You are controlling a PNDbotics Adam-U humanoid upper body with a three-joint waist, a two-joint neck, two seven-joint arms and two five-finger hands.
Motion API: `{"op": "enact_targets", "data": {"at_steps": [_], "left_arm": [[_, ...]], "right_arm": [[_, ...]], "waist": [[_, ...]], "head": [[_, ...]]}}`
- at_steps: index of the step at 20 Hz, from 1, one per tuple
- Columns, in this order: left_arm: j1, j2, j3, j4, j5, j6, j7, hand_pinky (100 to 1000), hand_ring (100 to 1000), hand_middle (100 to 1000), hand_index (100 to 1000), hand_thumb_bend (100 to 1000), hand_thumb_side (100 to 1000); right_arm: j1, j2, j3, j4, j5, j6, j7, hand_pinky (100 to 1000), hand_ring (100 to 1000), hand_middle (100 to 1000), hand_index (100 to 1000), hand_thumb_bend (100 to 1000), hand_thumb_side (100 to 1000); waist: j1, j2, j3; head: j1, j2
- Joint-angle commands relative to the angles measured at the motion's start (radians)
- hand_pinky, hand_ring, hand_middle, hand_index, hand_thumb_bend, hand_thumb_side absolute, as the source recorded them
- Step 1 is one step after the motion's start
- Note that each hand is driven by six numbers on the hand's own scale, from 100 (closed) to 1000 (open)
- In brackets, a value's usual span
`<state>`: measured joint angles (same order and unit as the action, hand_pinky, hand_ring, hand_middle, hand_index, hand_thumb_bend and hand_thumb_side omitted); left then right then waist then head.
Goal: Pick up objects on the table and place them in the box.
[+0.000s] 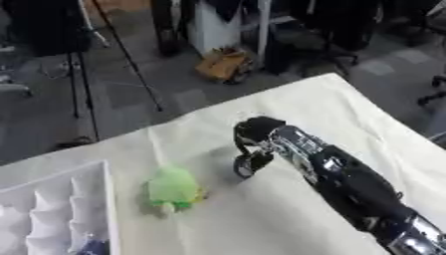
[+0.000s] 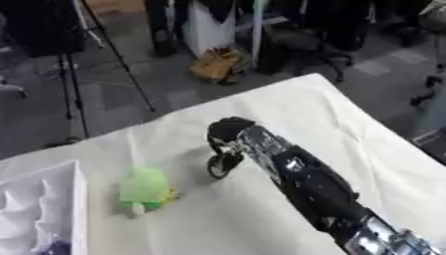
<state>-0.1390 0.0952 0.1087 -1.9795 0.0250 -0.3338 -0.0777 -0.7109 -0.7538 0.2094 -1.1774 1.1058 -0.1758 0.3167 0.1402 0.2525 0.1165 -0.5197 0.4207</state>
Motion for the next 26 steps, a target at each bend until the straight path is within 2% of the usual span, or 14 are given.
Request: {"op": "enact_targets", "data": {"at_steps": [1, 10, 16, 20, 21, 23, 26], "left_arm": [[-0.008, 0.012, 0.008, -0.020, -0.001, -0.002, 0.002, 972, 849, 809, 735, 441, 851], [-0.010, 0.014, 0.008, -0.020, -0.001, 0.000, 0.002, 971, 850, 809, 736, 442, 849], [-0.017, 0.017, 0.007, -0.020, 0.000, 0.001, 0.002, 970, 850, 809, 736, 446, 845], [-0.031, 0.021, 0.008, -0.020, -0.001, 0.005, 0.002, 969, 849, 809, 737, 452, 840], [-0.040, 0.022, 0.008, -0.020, -0.002, 0.006, 0.003, 969, 849, 809, 737, 454, 839], [-0.048, 0.024, 0.008, -0.020, -0.002, 0.010, 0.003, 969, 849, 809, 737, 454, 839], [-0.067, 0.030, 0.005, -0.020, 0.000, 0.011, 0.002, 965, 847, 808, 739, 467, 826]], "right_arm": [[-0.012, -0.022, -0.012, -0.030, -0.015, 0.014, -0.059, 574, 629, 604, 381, 205, 324], [-0.030, -0.032, -0.009, -0.105, -0.086, 0.031, -0.112, 529, 601, 578, 363, 191, 322], [-0.069, -0.027, 0.027, -0.195, -0.128, 0.037, -0.107, 548, 612, 589, 372, 195, 321], [-0.093, -0.015, 0.051, -0.230, -0.131, 0.011, -0.068, 575, 631, 603, 383, 194, 321], [-0.099, -0.008, 0.062, -0.241, -0.132, -0.005, -0.054, 585, 639, 608, 386, 197, 321], [-0.104, -0.002, 0.067, -0.256, -0.134, -0.024, -0.030, 585, 639, 608, 386, 197, 321], [-0.114, 0.013, 0.089, -0.289, -0.132, -0.073, 0.009, 634, 671, 628, 401, 216, 323]], "waist": [[-0.008, -0.002, 0.000], [-0.014, -0.005, 0.000], [-0.029, -0.009, 0.014], [-0.060, -0.010, 0.042], [-0.075, -0.011, 0.055], [-0.087, -0.011, 0.065], [-0.116, -0.016, 0.093]], "head": [[-0.002, -0.011], [-0.002, -0.010], [-0.006, -0.007], [-0.008, -0.010], [-0.009, -0.011], [-0.009, -0.013], [-0.011, -0.017]]}}
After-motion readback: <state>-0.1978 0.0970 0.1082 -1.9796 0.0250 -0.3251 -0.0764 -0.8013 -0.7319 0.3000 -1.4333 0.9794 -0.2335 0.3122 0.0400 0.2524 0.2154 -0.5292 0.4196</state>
